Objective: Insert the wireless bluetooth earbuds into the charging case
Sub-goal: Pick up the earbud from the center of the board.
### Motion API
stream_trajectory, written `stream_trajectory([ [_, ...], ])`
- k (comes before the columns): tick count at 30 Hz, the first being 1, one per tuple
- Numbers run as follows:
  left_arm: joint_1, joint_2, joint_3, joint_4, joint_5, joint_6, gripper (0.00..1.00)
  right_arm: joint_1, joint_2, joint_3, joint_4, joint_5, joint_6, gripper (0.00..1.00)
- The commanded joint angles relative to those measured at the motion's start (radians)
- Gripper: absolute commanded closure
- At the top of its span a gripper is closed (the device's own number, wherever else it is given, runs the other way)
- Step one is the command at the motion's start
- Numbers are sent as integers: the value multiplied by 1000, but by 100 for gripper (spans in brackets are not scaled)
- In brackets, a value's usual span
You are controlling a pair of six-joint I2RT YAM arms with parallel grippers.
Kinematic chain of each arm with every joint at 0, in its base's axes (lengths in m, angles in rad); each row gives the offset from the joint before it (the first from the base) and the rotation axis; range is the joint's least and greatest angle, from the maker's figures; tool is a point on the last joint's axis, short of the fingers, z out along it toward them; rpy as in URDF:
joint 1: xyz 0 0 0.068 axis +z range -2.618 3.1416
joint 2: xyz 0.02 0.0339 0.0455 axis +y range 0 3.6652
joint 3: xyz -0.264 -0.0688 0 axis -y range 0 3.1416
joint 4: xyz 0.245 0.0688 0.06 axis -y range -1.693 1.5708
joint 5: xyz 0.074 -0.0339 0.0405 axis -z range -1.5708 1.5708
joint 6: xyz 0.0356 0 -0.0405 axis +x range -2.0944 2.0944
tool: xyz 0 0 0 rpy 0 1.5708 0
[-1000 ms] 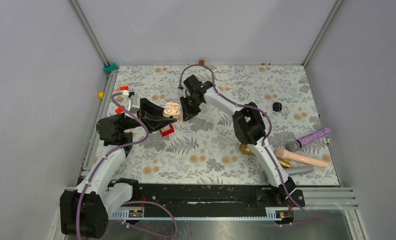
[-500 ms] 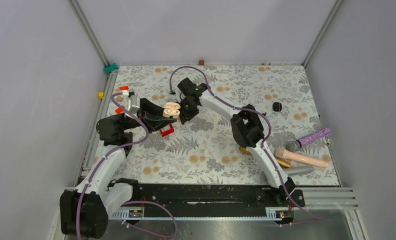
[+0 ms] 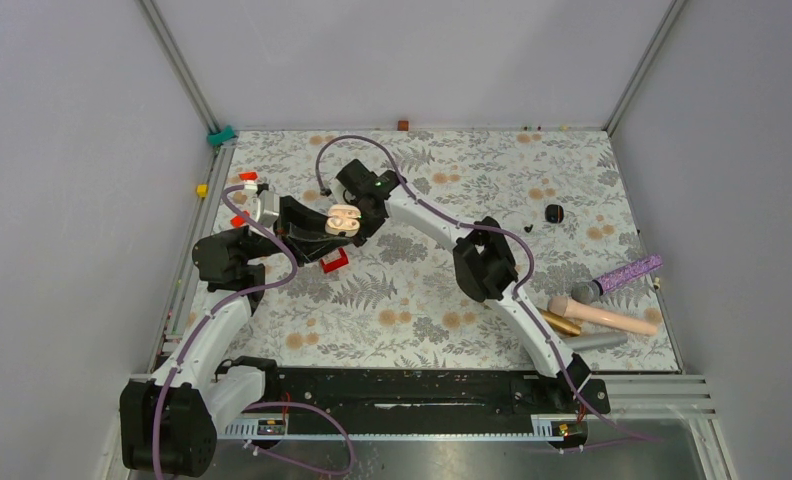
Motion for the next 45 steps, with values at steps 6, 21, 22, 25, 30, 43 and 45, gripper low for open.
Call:
stream_trajectory([
  [6,6,-6,-5,67,3,-12,97,20,49,55,-44,67,-20,52],
  [21,7,-3,-5,81,5,-21,97,22,66,78,-43,32,-9,60],
  [22,7,-3,-4,81,4,-22,97,22,67,77,-43,29,-9,60],
  [25,7,-2,-4,82,4,-22,97,22,67,83,-44,15,-8,60],
  [30,8,-4,-4,84,5,-25,97,22,73,94,-44,21,-1,61],
  [43,13,-5,-9,86,6,-23,97,22,59,89,-43,30,-3,75],
  [45,13,-5,-8,85,6,-23,96,22,41,82,-43,37,-14,76],
])
